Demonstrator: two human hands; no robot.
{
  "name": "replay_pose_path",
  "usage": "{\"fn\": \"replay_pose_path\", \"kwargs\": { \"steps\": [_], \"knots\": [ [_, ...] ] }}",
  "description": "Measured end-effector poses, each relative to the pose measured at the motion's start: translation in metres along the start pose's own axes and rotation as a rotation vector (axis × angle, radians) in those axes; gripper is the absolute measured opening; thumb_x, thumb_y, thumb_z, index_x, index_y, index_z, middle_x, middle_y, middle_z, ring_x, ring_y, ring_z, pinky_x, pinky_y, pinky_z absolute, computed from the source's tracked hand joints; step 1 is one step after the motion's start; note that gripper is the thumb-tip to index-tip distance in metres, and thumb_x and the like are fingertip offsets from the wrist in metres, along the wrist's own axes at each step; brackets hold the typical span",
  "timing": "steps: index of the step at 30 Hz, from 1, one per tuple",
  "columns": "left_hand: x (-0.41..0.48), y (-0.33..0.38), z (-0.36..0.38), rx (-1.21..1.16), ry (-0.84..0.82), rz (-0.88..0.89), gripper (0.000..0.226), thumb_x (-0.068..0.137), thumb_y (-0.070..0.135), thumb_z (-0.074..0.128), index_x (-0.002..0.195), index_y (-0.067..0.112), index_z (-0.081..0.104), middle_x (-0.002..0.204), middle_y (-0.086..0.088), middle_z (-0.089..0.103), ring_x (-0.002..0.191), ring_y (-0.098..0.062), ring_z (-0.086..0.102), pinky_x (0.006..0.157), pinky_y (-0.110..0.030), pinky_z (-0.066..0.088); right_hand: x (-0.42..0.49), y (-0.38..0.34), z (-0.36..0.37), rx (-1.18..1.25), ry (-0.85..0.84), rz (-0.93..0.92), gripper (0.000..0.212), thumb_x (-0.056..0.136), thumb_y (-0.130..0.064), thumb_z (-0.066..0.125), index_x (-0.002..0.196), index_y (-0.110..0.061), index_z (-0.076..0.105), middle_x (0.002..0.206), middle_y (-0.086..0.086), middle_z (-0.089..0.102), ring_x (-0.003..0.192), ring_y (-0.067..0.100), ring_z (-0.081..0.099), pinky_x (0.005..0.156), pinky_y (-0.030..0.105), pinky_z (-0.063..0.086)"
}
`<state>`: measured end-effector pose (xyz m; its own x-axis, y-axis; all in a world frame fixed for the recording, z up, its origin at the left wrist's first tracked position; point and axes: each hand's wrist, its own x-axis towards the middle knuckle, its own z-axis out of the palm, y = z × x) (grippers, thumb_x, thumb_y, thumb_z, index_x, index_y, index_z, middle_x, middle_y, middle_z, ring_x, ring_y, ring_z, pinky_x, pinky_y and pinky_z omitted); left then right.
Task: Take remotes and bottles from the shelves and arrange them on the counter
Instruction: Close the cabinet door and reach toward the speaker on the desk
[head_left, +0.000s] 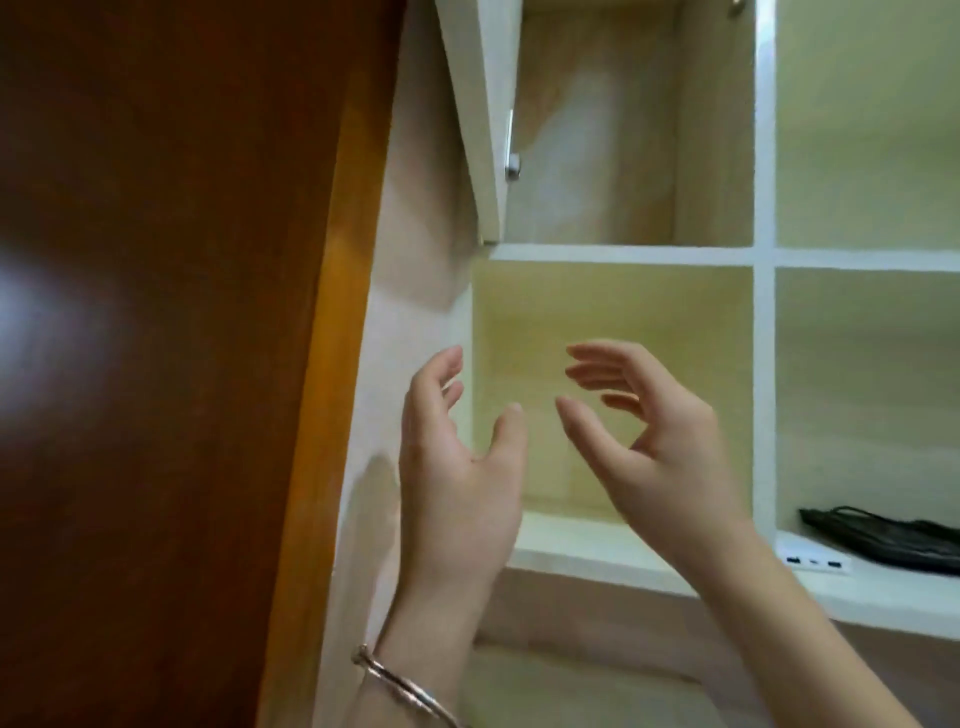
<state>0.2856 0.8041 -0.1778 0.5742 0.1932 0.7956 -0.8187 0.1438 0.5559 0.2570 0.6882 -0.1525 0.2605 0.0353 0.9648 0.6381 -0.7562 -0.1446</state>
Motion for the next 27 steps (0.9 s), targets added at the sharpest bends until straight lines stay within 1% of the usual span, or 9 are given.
{"fn": "replay_pose_path", "kwargs": {
  "steps": [2,6,10,12,15,17,20,23,27],
  "knots": [
    [0.024,0.011,0.011,-0.014,0.052,0.040,0.053,0.088,0.018,0.057,0.132,0.036,0.034,0.143,0.013,0.039,0.125,0.003,0.036,0.084,-0.007,0.032,0.035,-0.007,-0.003,0.020,0.040,-0.029,0.032,0.082,-0.024,0.067,0.113,-0.022,0.058,0.096,-0.017,0.061,0.097,0.002,0.060,0.088,0.016,0.047],
    [0.073,0.053,0.027,-0.163,0.100,0.123,0.059,0.089,0.008,0.052,0.138,0.030,0.029,0.146,0.010,0.037,0.132,-0.004,0.037,0.097,-0.021,0.039,0.098,-0.029,-0.012,0.165,0.079,-0.014,0.028,0.085,-0.024,0.064,0.112,-0.025,0.054,0.097,-0.011,0.059,0.098,0.011,0.060,0.088,0.026,0.050],
    [0.105,0.086,0.035,-0.256,0.052,0.194,0.061,0.079,0.007,0.053,0.129,0.038,0.034,0.132,0.005,0.054,0.119,-0.017,0.056,0.098,-0.045,0.049,0.144,-0.061,-0.024,0.251,0.123,-0.053,0.034,0.089,-0.030,0.056,0.121,-0.018,0.053,0.103,-0.007,0.058,0.083,0.000,0.056,0.067,0.005,0.045],
    [0.111,0.094,0.037,-0.255,0.078,0.207,0.069,0.071,0.009,0.050,0.134,0.033,0.032,0.130,-0.004,0.056,0.115,-0.027,0.059,0.096,-0.050,0.049,0.161,-0.078,-0.032,0.280,0.124,-0.065,0.037,0.091,-0.034,0.053,0.125,-0.020,0.051,0.106,-0.006,0.057,0.084,0.000,0.057,0.059,0.004,0.044],
    [0.112,0.094,0.040,-0.106,0.088,0.255,0.065,0.080,0.000,0.046,0.136,0.030,0.033,0.125,-0.002,0.057,0.110,-0.025,0.059,0.086,-0.034,0.054,0.184,-0.095,-0.046,0.294,0.149,-0.091,0.044,0.091,-0.039,0.051,0.132,-0.024,0.044,0.119,-0.003,0.057,0.107,0.014,0.059,0.084,0.022,0.047],
    [0.109,0.090,0.046,-0.040,0.013,0.332,0.061,0.082,-0.004,0.044,0.127,0.038,0.042,0.113,0.007,0.059,0.106,-0.020,0.059,0.072,-0.022,0.052,0.195,-0.098,-0.057,0.265,0.155,-0.127,0.049,0.090,-0.039,0.053,0.135,-0.026,0.040,0.123,-0.002,0.055,0.107,0.015,0.057,0.086,0.026,0.048],
    [0.106,0.085,0.065,0.194,-0.130,0.470,0.069,0.077,-0.001,0.044,0.138,0.030,0.040,0.132,0.014,0.052,0.125,-0.006,0.048,0.104,-0.022,0.041,0.201,-0.084,-0.075,0.170,0.208,-0.111,0.050,0.089,-0.031,0.054,0.136,-0.028,0.037,0.116,0.000,0.048,0.086,0.013,0.049,0.066,0.018,0.045],
    [0.109,0.080,0.093,0.386,-0.237,0.563,0.077,0.064,0.009,0.039,0.140,0.018,0.040,0.148,0.004,0.039,0.137,-0.017,0.038,0.114,-0.038,0.030,0.199,-0.043,-0.093,0.008,0.342,-0.020,0.051,0.090,-0.018,0.049,0.139,-0.020,0.035,0.129,0.009,0.052,0.104,0.018,0.051,0.086,0.022,0.040],
    [0.117,0.067,0.109,0.559,-0.298,0.594,0.081,0.075,-0.001,0.045,0.146,0.029,0.024,0.158,0.009,0.017,0.146,-0.012,0.015,0.119,-0.037,0.020,0.186,-0.006,-0.104,-0.087,0.370,0.006,0.047,0.091,-0.017,0.050,0.137,-0.014,0.041,0.134,0.008,0.053,0.120,0.024,0.053,0.104,0.036,0.041]
  ]
}}
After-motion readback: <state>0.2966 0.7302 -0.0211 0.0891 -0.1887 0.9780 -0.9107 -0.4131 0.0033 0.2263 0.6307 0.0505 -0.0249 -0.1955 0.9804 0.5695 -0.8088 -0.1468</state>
